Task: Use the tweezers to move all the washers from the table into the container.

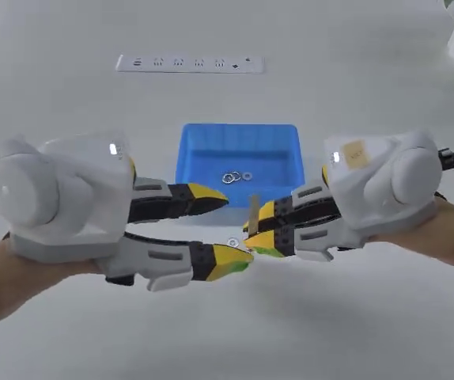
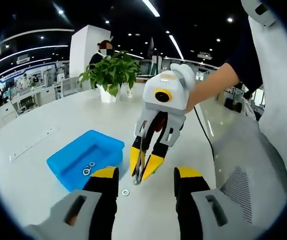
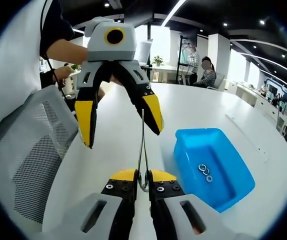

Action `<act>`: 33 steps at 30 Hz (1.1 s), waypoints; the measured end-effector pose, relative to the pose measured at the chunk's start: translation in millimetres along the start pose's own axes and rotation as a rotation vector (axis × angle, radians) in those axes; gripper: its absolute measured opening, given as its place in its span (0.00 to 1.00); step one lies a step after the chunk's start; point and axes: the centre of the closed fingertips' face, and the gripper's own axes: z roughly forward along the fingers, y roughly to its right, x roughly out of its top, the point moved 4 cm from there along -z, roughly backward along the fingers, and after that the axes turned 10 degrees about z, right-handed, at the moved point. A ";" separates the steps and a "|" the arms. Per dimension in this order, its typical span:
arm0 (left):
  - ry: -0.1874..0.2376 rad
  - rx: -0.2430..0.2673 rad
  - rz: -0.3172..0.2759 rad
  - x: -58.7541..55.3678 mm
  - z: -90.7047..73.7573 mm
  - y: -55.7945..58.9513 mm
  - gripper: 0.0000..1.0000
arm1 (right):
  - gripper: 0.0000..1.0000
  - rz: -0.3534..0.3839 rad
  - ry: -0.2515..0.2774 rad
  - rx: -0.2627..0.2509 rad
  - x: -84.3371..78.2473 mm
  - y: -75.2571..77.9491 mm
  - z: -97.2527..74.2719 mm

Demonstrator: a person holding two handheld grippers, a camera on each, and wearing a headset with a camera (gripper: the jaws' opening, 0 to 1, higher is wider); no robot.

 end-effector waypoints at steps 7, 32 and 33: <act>0.033 0.090 -0.060 -5.9 -25.5 -1.9 0.71 | 0.09 -0.015 0.017 -0.003 19.3 -3.5 -17.6; 0.074 0.205 -0.161 -21.8 -54.0 -3.0 0.95 | 0.09 -0.060 0.056 -0.111 66.4 82.6 -29.6; 0.072 0.207 -0.163 -22.7 -55.3 -3.4 0.96 | 0.09 -0.050 0.054 -0.118 62.8 88.7 -25.0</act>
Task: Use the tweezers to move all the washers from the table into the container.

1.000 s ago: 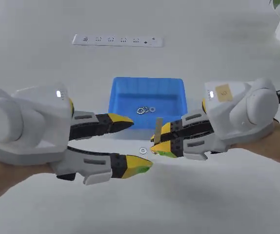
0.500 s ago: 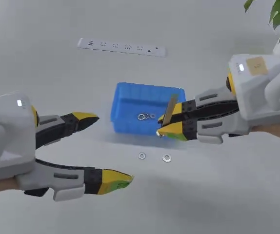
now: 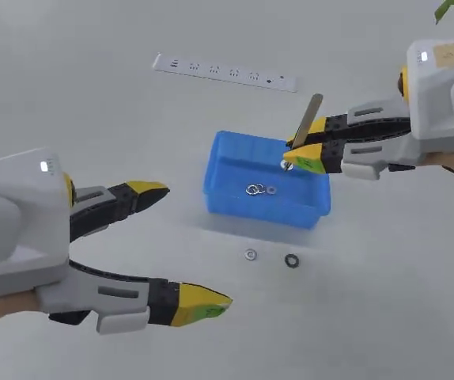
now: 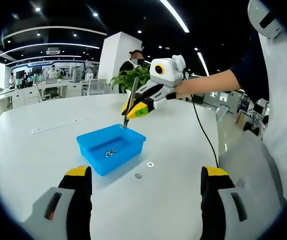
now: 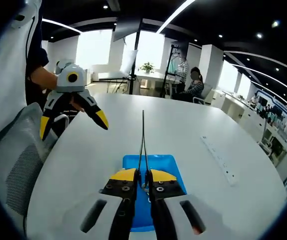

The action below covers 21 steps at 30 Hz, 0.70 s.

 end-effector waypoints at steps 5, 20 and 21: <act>0.004 0.039 -0.024 -3.2 -4.6 -8.1 0.99 | 0.09 0.048 -0.005 -0.005 -14.6 10.7 19.4; -0.027 0.080 -0.037 -16.2 -13.1 -12.4 0.99 | 0.09 0.070 -0.085 0.049 -46.7 3.6 54.9; -0.027 0.081 -0.040 -16.4 -13.7 -12.8 0.99 | 0.10 0.071 -0.083 0.046 -46.6 3.6 55.1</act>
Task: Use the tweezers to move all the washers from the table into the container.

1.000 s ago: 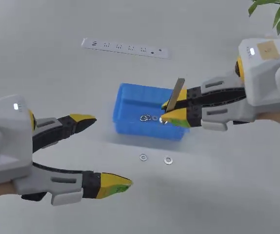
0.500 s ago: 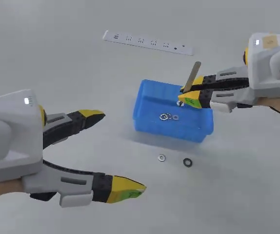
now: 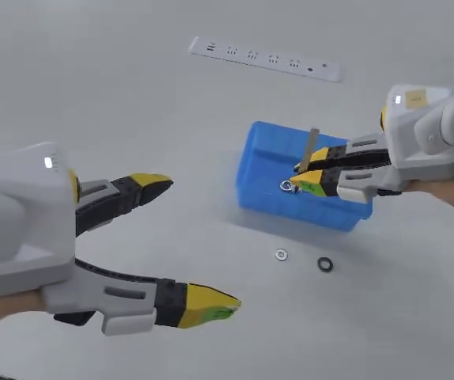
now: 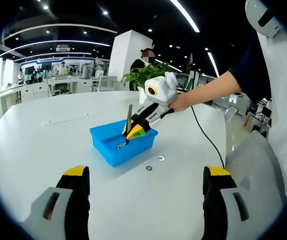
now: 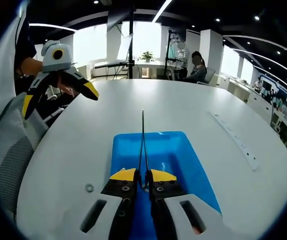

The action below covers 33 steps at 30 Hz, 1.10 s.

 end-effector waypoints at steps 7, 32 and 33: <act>0.007 0.001 -0.008 1.1 -1.0 0.7 0.99 | 0.10 0.016 -0.004 -0.004 -0.9 0.7 1.5; 0.081 -0.095 0.067 51.1 58.4 -37.5 0.82 | 0.08 -0.066 0.021 -0.022 18.6 -6.5 -17.9; 0.089 -0.104 0.064 55.1 62.3 -40.0 0.80 | 0.08 -0.066 0.029 -0.022 21.9 -7.0 -19.2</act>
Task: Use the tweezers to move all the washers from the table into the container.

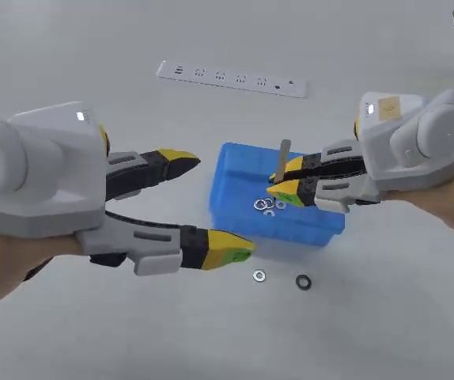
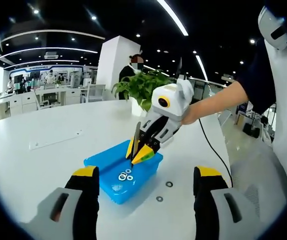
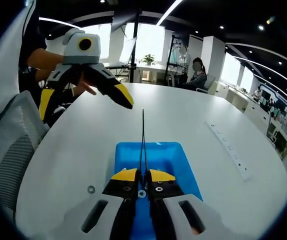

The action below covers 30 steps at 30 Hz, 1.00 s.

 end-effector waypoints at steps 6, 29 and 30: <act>0.035 -0.087 0.032 21.6 27.0 -9.8 0.68 | 0.08 0.002 0.026 -0.013 8.9 -1.8 -4.6; 0.079 -0.271 0.063 46.3 56.6 -5.8 0.14 | 0.08 0.002 0.019 0.013 5.3 -13.7 -11.8; 0.081 -0.272 0.064 46.6 55.7 -6.4 0.13 | 0.08 -0.001 0.018 0.012 5.7 -13.6 -11.8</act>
